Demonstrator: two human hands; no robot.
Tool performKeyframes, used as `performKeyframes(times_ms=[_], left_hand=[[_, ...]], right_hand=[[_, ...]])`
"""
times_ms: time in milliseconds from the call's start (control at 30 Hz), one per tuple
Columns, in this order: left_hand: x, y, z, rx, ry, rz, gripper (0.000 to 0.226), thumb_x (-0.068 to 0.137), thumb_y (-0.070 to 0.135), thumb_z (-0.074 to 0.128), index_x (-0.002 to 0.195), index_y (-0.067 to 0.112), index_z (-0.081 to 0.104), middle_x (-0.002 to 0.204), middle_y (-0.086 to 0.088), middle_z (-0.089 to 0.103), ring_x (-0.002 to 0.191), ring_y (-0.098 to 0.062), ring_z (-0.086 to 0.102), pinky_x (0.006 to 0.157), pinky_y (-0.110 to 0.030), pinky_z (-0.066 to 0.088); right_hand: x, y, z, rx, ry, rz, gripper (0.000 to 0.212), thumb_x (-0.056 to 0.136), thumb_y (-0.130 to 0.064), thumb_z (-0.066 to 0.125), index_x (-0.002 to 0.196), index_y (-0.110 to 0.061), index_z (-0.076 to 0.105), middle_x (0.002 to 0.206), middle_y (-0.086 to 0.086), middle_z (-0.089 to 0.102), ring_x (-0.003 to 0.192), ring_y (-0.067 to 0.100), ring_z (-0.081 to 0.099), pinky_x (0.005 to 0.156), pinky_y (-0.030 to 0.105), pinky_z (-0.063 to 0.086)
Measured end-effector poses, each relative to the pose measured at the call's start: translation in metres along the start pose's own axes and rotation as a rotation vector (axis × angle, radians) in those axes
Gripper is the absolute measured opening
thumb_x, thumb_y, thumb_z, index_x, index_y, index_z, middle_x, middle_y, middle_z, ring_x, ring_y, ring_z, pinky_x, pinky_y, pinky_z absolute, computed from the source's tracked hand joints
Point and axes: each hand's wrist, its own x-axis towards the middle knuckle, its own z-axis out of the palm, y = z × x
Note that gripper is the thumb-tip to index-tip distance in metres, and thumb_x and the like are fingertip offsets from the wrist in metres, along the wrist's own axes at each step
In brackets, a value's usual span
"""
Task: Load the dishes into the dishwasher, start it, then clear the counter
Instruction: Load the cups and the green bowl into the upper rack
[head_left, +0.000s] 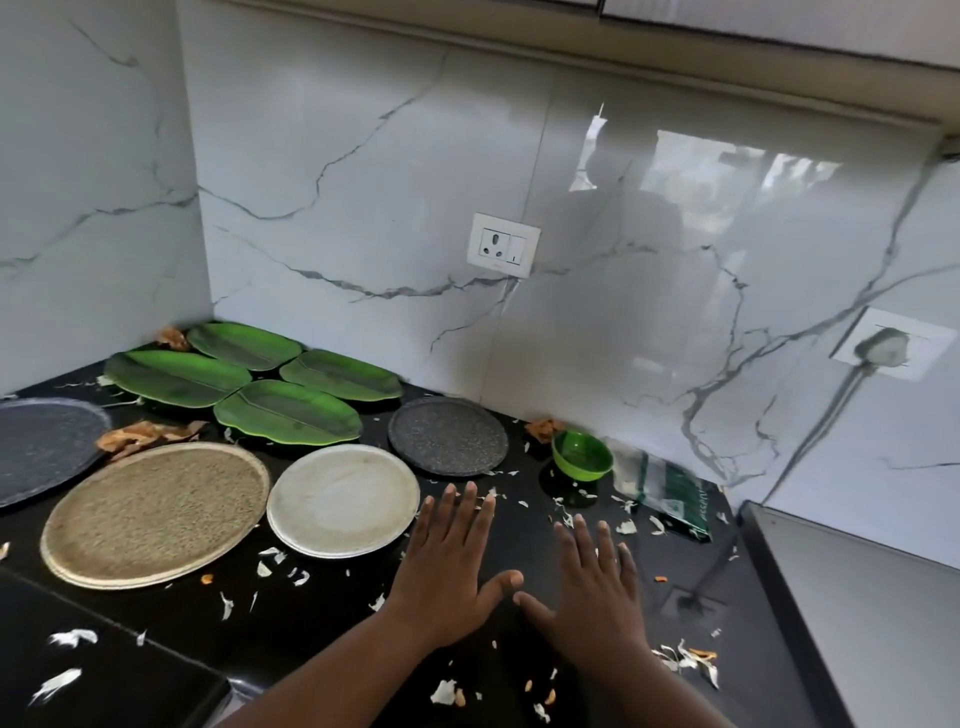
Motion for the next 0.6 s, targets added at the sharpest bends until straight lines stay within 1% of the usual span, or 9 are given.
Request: performKeyframes(times_ms=[67, 133, 167, 233, 267, 300, 333, 433, 600], left_hand=[[0.009, -0.002, 0.003, 0.004, -0.013, -0.007, 0.084, 0.090, 0.074, 0.024, 0.146, 0.013, 0.037, 0.150, -0.014, 0.040, 0.139, -0.033, 0.035, 0.106, -0.047, 0.019], [0.020, -0.001, 0.008, 0.014, -0.027, -0.010, 0.084, 0.091, 0.074, 0.023, 0.146, 0.012, 0.039, 0.149, -0.014, 0.041, 0.138, -0.034, 0.036, 0.106, -0.047, 0.019], [0.027, 0.001, 0.011, 0.022, -0.033, -0.012, 0.084, 0.091, 0.074, 0.023, 0.145, 0.012, 0.040, 0.148, -0.014, 0.042, 0.138, -0.034, 0.037, 0.106, -0.047, 0.019], [0.039, 0.004, 0.017, 0.036, -0.045, -0.017, 0.084, 0.091, 0.074, 0.023, 0.144, 0.012, 0.042, 0.147, -0.014, 0.044, 0.137, -0.033, 0.040, 0.106, -0.047, 0.019], [0.046, 0.007, 0.020, 0.041, -0.052, -0.020, 0.084, 0.090, 0.074, 0.023, 0.144, 0.012, 0.043, 0.147, -0.013, 0.045, 0.136, -0.033, 0.041, 0.106, -0.047, 0.018], [0.053, 0.009, 0.024, 0.046, -0.057, -0.021, 0.084, 0.090, 0.074, 0.023, 0.143, 0.012, 0.043, 0.147, -0.013, 0.045, 0.136, -0.032, 0.041, 0.106, -0.047, 0.018], [0.060, 0.011, 0.028, 0.050, -0.061, -0.024, 0.084, 0.090, 0.074, 0.024, 0.143, 0.012, 0.043, 0.147, -0.013, 0.045, 0.136, -0.032, 0.041, 0.107, -0.047, 0.018], [0.080, 0.017, 0.040, 0.060, -0.054, -0.027, 0.084, 0.090, 0.074, 0.024, 0.144, 0.012, 0.042, 0.147, -0.013, 0.045, 0.139, -0.030, 0.034, 0.107, -0.046, 0.018], [0.104, 0.022, 0.055, 0.070, -0.070, -0.072, 0.082, 0.090, 0.074, 0.023, 0.143, 0.012, 0.041, 0.145, -0.013, 0.047, 0.135, -0.033, 0.042, 0.108, -0.046, 0.016]], right_hand=[[0.013, 0.002, 0.002, -0.019, 0.006, 0.000, 0.094, 0.062, -0.081, 0.043, 0.123, -0.012, 0.063, 0.129, 0.010, 0.061, 0.121, 0.034, 0.056, 0.108, 0.041, 0.007], [0.026, 0.007, -0.001, -0.019, 0.045, -0.003, 0.094, 0.066, -0.081, 0.041, 0.129, -0.013, 0.060, 0.137, 0.010, 0.055, 0.128, 0.034, 0.049, 0.109, 0.043, 0.010], [0.031, 0.011, -0.004, 0.008, 0.046, 0.000, 0.094, 0.072, -0.080, 0.039, 0.140, -0.015, 0.049, 0.148, 0.010, 0.042, 0.138, 0.034, 0.036, 0.112, 0.042, 0.009], [0.044, 0.022, -0.004, 0.030, 0.030, -0.016, 0.094, 0.082, -0.077, 0.034, 0.154, -0.020, 0.013, 0.162, 0.006, 0.006, 0.148, 0.029, -0.001, 0.117, 0.042, 0.000], [0.051, 0.028, -0.003, 0.065, 0.002, 0.006, 0.092, 0.085, -0.075, 0.033, 0.154, -0.021, 0.003, 0.162, 0.004, 0.000, 0.148, 0.027, -0.006, 0.117, 0.043, 0.000], [0.060, 0.035, -0.002, 0.079, -0.010, 0.028, 0.090, 0.086, -0.072, 0.035, 0.153, -0.022, 0.002, 0.161, 0.003, 0.003, 0.148, 0.027, -0.002, 0.117, 0.044, 0.004], [0.068, 0.041, -0.002, 0.092, 0.004, 0.043, 0.086, 0.087, -0.069, 0.037, 0.152, -0.022, 0.005, 0.159, 0.004, 0.013, 0.147, 0.026, 0.009, 0.117, 0.044, 0.011], [0.099, 0.061, 0.001, 0.211, 0.031, 0.110, 0.070, 0.090, -0.056, 0.044, 0.147, -0.025, 0.017, 0.144, 0.002, 0.038, 0.133, 0.024, 0.038, 0.108, 0.046, 0.028], [0.152, 0.089, 0.008, 0.366, 0.051, 0.157, 0.056, 0.095, -0.039, 0.044, 0.144, -0.031, 0.019, 0.134, 0.007, 0.047, 0.117, 0.029, 0.054, 0.092, 0.043, 0.046]])
